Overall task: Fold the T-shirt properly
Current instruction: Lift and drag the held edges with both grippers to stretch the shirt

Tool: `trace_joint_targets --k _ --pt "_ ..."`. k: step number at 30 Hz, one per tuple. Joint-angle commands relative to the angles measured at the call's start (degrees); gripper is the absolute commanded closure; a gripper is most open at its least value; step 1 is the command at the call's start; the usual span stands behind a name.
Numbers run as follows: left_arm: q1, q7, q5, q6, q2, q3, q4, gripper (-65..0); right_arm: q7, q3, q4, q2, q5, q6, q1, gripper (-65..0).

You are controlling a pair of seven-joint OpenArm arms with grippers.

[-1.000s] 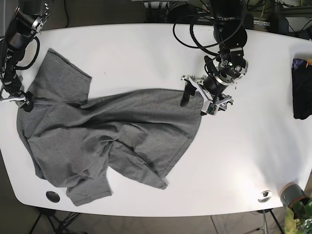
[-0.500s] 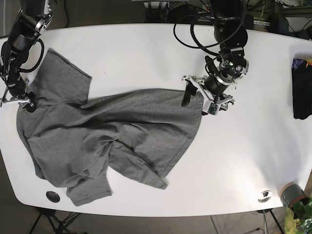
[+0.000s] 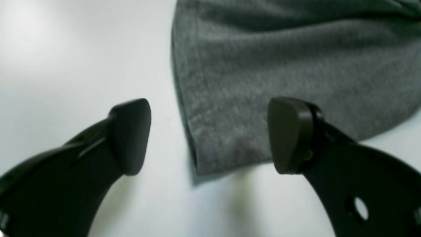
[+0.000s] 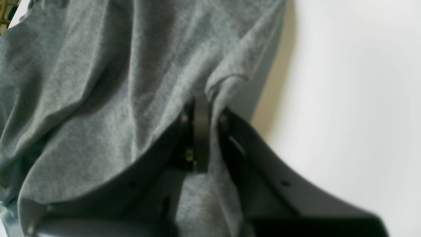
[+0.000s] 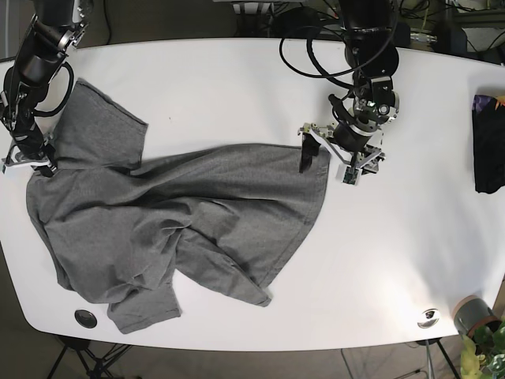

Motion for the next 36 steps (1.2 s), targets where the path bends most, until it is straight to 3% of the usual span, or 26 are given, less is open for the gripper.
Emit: trace_joint_targets --k 1,14,22,25,30,31,36 --pt "-0.81 1.34 -0.78 -0.04 -0.15 -0.07 0.81 -52.5 1.12 0.20 0.83 1.68 0.80 0.47 1.14 -2.9" --pt "-1.61 7.75 -0.78 -0.13 1.61 0.90 -4.12 -52.5 1.12 0.20 0.83 1.33 0.80 0.55 1.05 -2.9" --pt "-3.10 8.55 -0.78 -0.31 2.75 0.90 -7.28 -51.0 1.03 0.20 0.83 1.33 0.80 0.64 1.05 -2.9" --pt "-3.19 8.55 -0.78 -1.36 3.01 0.90 -7.37 -39.9 1.03 0.20 0.83 1.33 0.80 0.64 1.05 -2.9" --pt "-4.95 8.46 -0.69 -4.18 3.01 0.99 -10.89 -5.0 1.03 0.20 0.83 1.33 0.80 0.64 1.05 -2.9" --pt "-5.65 8.55 -0.60 -4.26 2.92 0.90 -11.77 -0.4 1.03 0.20 0.83 1.33 0.80 0.64 1.05 -2.9" --pt "-6.44 8.28 -0.69 -4.00 1.25 -0.16 -14.14 0.0 0.95 0.20 0.83 1.33 0.88 0.64 1.05 -2.9"
